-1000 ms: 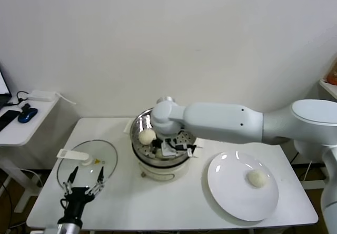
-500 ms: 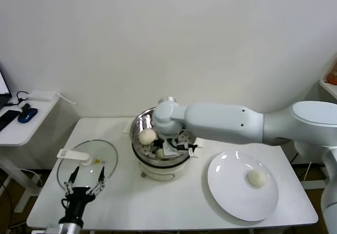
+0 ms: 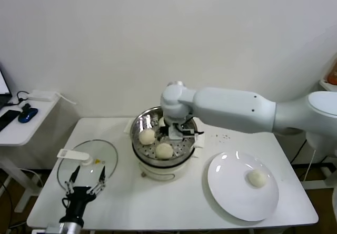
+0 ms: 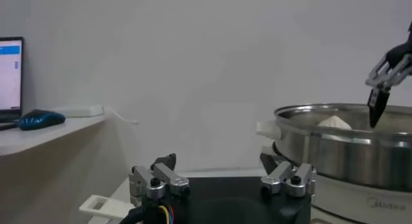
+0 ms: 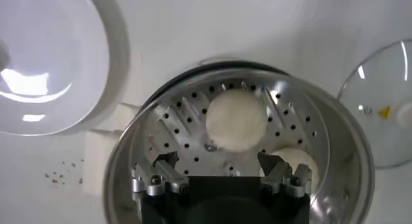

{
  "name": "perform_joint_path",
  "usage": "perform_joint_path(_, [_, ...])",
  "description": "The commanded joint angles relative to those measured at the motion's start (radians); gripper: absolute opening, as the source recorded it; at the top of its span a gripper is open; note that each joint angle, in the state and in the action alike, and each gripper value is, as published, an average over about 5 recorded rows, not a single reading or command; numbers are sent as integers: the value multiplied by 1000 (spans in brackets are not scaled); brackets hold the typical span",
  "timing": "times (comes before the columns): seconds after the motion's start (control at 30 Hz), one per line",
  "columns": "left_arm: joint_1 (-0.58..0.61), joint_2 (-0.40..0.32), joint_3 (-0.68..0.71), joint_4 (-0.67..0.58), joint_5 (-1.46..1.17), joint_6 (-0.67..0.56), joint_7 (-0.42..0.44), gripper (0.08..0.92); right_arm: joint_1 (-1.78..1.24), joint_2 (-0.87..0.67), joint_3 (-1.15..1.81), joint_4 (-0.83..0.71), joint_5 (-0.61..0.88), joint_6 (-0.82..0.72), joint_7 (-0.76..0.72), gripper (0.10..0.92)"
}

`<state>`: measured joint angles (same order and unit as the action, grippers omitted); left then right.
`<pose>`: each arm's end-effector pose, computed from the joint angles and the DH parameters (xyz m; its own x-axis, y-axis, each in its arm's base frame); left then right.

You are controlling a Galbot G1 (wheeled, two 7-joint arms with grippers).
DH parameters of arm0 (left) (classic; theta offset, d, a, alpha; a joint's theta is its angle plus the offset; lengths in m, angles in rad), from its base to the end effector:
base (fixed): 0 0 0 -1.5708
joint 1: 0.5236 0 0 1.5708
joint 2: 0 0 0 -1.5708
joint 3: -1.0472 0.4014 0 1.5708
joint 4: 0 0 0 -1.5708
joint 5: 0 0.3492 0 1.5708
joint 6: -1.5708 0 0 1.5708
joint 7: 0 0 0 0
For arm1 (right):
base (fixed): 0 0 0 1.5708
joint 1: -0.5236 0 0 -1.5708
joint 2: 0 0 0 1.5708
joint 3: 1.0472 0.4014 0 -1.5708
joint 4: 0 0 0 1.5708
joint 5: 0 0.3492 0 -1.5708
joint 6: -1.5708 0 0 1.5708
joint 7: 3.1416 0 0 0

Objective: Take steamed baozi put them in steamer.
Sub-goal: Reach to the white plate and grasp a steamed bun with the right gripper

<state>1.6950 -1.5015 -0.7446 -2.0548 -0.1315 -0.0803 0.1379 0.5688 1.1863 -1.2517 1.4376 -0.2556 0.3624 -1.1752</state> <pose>0.0995 0.0841 -0.3683 -0.9975 -0.0210 0.0678 -0.0178 0.9987 0.0482 0.5448 0.1462 -0.0457 -0.2368 -0.0819 0.9681 -0.0777 -0.9917 -0.1029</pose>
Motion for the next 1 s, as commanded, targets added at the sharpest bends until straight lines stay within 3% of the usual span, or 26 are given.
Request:
perform_joint_path(0.03, [-2, 11, 10, -7, 0, 8, -16, 823, 197, -149, -92, -23, 359, -180, 23, 823])
perform_joint_path(0.2, [-6, 13, 16, -6, 1, 6, -16, 823, 284, -292, -242, -17, 618, -338, 93, 823])
perform_joint_path(0.3, [-7, 14, 23, -3, 3, 2, -13, 823, 295, -395, -322, -20, 688, -410, 93, 823])
perform_joint_path(0.6, [-16, 21, 37, -7, 7, 4, -9, 823, 144, -644, -325, -46, 606, -473, 83, 823])
perform_joint_path(1.0, [-16, 21, 37, -5, 15, 1, -4, 823, -312, -760, 5, -74, 450, -496, 116, 823])
